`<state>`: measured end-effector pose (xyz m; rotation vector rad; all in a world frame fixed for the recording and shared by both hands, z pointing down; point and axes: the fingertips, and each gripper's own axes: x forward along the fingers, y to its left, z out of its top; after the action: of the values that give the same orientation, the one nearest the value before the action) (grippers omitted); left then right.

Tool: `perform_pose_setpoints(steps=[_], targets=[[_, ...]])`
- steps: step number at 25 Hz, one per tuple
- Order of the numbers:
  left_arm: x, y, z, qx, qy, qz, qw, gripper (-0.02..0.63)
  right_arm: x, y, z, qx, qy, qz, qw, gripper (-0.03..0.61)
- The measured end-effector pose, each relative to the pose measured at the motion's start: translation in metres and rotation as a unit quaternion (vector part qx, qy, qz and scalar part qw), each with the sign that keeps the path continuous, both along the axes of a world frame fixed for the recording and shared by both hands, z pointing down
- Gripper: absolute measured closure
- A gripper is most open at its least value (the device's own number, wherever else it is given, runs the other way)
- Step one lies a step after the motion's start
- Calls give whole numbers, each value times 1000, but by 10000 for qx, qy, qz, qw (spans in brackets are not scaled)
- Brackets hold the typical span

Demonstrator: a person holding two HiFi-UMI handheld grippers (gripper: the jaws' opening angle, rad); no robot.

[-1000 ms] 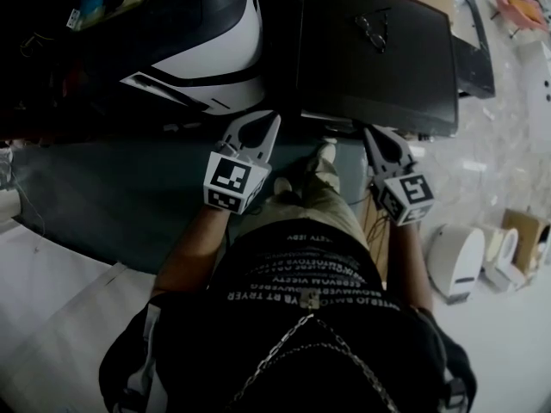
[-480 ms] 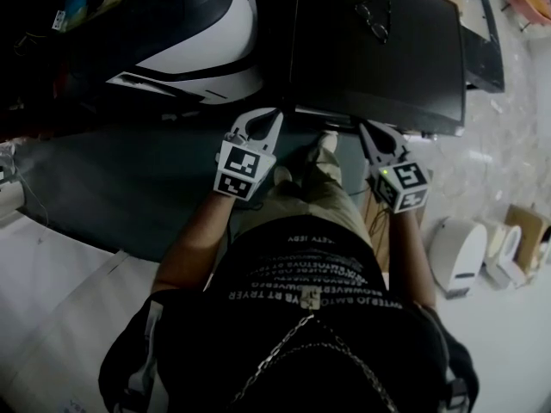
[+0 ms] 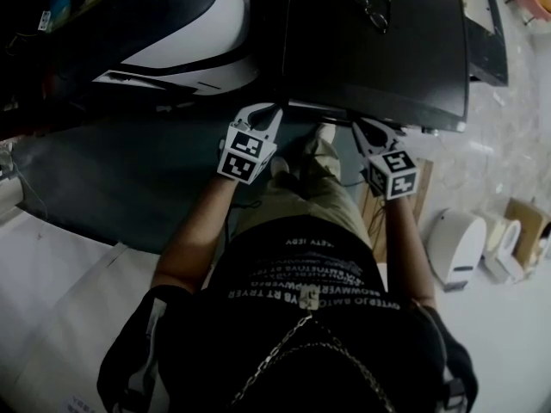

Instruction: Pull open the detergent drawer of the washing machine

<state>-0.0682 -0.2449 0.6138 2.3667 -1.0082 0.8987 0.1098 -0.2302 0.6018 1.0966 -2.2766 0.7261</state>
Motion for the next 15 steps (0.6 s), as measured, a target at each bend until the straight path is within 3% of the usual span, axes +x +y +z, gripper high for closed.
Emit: perform_pose_setpoints(steps=[6,9,15], targets=[[7,3,31,-349,-112,217,9991,526,6,4,38,-415,241,-6,9988,565],[8,3,40,-479,-116,263,9984,506,5,2,48,-496,275,2,9984,490],[12,0,52,-626,-39,346,9974,489,-2,-2,65,-691,288,-85,9972,480]])
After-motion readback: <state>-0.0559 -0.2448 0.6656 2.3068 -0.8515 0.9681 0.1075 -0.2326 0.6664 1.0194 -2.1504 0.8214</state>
